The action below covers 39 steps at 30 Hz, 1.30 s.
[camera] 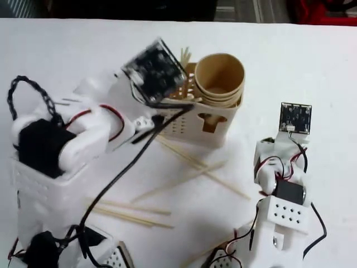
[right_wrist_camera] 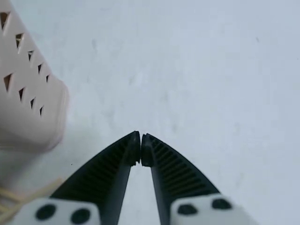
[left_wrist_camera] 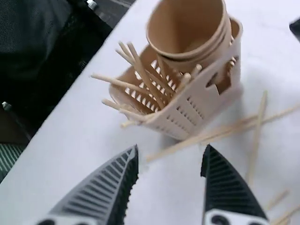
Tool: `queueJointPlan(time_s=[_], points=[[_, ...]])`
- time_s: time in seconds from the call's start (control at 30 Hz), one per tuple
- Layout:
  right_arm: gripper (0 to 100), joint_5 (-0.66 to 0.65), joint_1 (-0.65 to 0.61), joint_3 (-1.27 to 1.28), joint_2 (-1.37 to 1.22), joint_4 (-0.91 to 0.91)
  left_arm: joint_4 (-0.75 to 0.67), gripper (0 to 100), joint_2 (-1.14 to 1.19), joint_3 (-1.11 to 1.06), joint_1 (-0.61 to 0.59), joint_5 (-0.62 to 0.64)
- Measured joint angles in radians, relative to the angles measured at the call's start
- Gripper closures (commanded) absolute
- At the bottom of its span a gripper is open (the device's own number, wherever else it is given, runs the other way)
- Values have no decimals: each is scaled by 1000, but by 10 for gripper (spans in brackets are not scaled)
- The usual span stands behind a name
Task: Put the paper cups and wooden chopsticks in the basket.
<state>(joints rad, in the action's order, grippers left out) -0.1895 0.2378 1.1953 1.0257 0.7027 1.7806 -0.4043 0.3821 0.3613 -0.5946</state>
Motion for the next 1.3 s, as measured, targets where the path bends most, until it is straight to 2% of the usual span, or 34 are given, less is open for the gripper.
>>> queueJointPlan(time_s=[0.17, 0.43, 0.67, 0.83, 1.0, 1.3], points=[[977, 0, 2, 0, 0, -3, 2, 775, -75, -224, 17, -61], [977, 0, 0, 0, 0, -3, -14, 778, -284, -640, 143, -140], [977, 0, -2, 0, 0, -3, -226, 772, -462, -1100, 189, -143], [977, 0, -26, 0, 0, -3, -391, 722, -494, -1401, 198, -160], [977, 0, -25, 0, 0, -3, -443, 717, -439, -1484, 198, -210], [977, 0, -26, 0, 0, -3, -569, 721, -137, -1494, 232, -219]])
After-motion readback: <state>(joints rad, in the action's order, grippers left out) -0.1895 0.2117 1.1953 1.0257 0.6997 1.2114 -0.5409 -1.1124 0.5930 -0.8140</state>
